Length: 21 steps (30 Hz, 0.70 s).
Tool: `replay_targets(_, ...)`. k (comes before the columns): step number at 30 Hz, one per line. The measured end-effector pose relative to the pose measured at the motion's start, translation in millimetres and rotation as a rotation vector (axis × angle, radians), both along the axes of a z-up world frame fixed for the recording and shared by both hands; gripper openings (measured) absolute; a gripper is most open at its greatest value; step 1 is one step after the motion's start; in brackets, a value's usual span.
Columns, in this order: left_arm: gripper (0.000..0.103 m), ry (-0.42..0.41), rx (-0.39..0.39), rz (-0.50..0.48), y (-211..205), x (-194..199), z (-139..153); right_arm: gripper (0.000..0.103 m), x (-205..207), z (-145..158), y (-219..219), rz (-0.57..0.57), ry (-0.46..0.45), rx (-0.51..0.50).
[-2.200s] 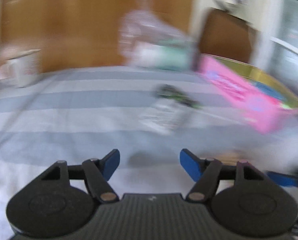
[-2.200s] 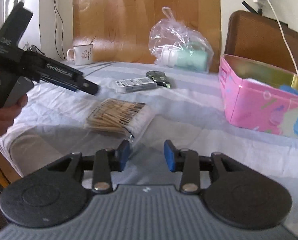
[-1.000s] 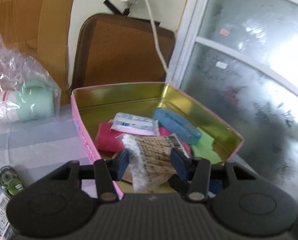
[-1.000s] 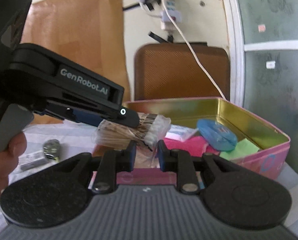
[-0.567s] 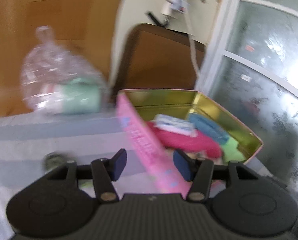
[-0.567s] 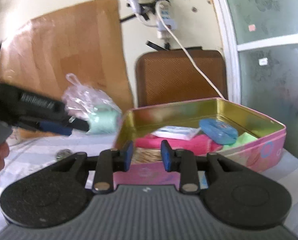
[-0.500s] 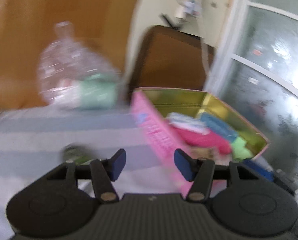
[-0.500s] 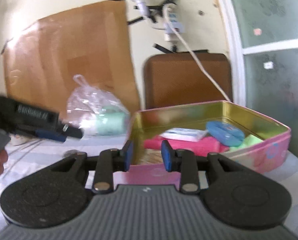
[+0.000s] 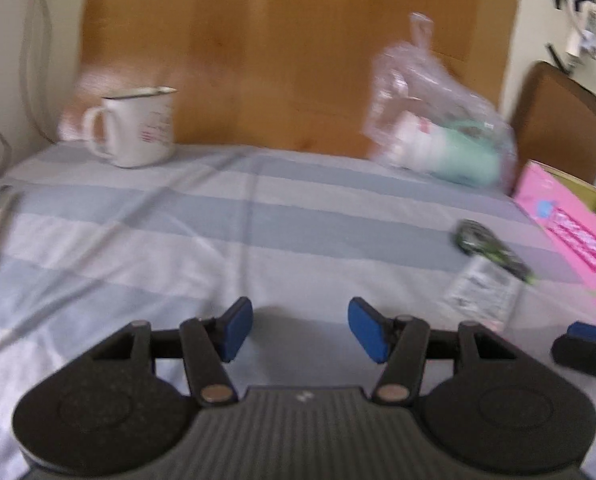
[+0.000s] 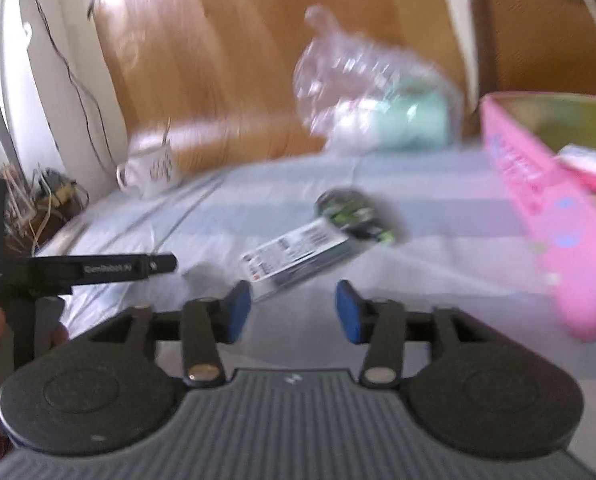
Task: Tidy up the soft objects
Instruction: 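Move the right gripper to the clear plastic card package on the cloth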
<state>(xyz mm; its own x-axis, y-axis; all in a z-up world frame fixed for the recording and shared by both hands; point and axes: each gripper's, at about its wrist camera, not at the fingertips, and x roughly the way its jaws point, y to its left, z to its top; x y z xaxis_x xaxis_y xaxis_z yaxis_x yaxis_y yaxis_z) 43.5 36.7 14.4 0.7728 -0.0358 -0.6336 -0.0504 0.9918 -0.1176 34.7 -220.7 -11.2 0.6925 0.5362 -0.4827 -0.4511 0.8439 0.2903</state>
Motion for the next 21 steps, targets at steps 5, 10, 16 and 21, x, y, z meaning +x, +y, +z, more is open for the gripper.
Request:
replay_targets(5,0.057,-0.047,-0.048,0.078,23.6,-4.6,-3.1,0.081,25.5,-2.6,40.4,0.004,0.047,-0.051)
replay_targets(10,0.059,-0.068,-0.151,0.091,39.4,-6.8,-5.2,0.089,41.7,-4.5,71.7,-0.001,0.013,-0.148)
replay_targets(16,0.059,-0.07,-0.155,0.089,38.2,-9.1,-5.4,0.089,57.0,-4.2,81.7,0.001,0.0,-0.209)
replay_targets(21,0.059,-0.066,-0.124,0.093,33.0,-9.8,-5.3,0.085,57.9,-4.1,75.1,-0.003,0.001,-0.169)
